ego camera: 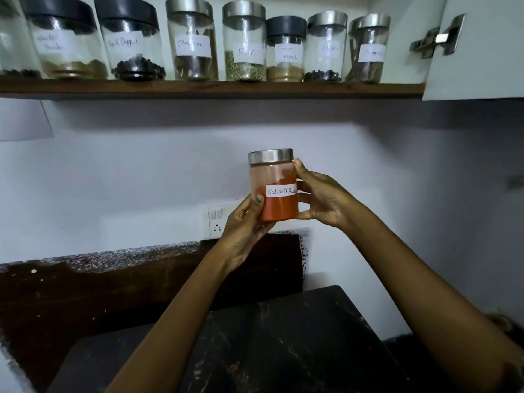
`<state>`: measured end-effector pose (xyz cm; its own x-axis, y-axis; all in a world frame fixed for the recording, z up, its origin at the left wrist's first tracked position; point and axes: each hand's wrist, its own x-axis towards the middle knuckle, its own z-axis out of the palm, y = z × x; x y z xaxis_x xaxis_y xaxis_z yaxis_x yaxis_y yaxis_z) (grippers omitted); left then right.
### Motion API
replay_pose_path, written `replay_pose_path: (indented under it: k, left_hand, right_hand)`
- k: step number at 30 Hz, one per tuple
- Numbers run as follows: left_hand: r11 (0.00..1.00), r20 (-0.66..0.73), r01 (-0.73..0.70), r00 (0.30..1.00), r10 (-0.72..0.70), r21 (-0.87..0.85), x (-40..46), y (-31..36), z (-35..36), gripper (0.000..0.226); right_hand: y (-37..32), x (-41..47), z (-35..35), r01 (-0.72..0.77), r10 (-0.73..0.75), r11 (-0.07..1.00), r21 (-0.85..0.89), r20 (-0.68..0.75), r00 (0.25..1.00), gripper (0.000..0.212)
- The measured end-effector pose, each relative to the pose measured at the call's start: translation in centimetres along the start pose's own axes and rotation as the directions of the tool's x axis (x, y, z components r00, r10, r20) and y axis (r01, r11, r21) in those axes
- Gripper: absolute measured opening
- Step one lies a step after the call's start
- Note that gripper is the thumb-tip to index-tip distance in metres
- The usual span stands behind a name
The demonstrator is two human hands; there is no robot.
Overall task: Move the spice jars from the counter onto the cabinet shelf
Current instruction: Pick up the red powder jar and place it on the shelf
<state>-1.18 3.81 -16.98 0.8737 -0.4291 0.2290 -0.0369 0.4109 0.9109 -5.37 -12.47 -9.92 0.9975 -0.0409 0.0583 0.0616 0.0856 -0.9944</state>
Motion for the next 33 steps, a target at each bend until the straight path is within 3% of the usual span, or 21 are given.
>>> replay_pose_path:
  k: [7,12,19,23,28,33]
  left_hand:
    - [0.970,0.030,-0.210,0.978,0.208,0.121,2.6,3.8,6.4,0.049]
    - [0.948,0.081,-0.292,0.955,0.284,0.125,5.5,6.4,11.4,0.046]
    - [0.955,0.152,-0.295,0.945,0.290,0.010,9.0,8.6,18.3,0.045]
    - [0.951,0.112,-0.307,0.945,0.308,-0.029,11.1,8.9,21.8,0.042]
    - [0.914,-0.004,-0.386,0.921,0.389,0.129,13.8,8.5,24.9,0.036]
    - [0.849,0.025,-0.442,0.890,0.455,0.291,15.8,8.0,26.8,0.034]
  right_hand:
    - [-2.6,-1.2,-2.0,0.363,-0.345,0.923,0.126,-0.146,0.927,0.030]
    - [-6.1,-1.8,-5.1,0.473,-0.435,0.858,0.201,-0.206,0.877,0.036]
    - [-10.9,-2.8,-9.9,0.611,-0.612,0.789,-0.057,-0.157,0.775,0.064]
    - [-12.4,-2.2,-12.7,0.652,-0.682,0.730,-0.204,-0.168,0.712,0.070]
    - [-12.6,-0.1,-15.6,0.649,-0.750,0.654,-0.389,-0.214,0.627,0.078]
    - [-13.1,2.2,-17.8,0.668,-0.798,0.597,-0.445,-0.244,0.551,0.074]
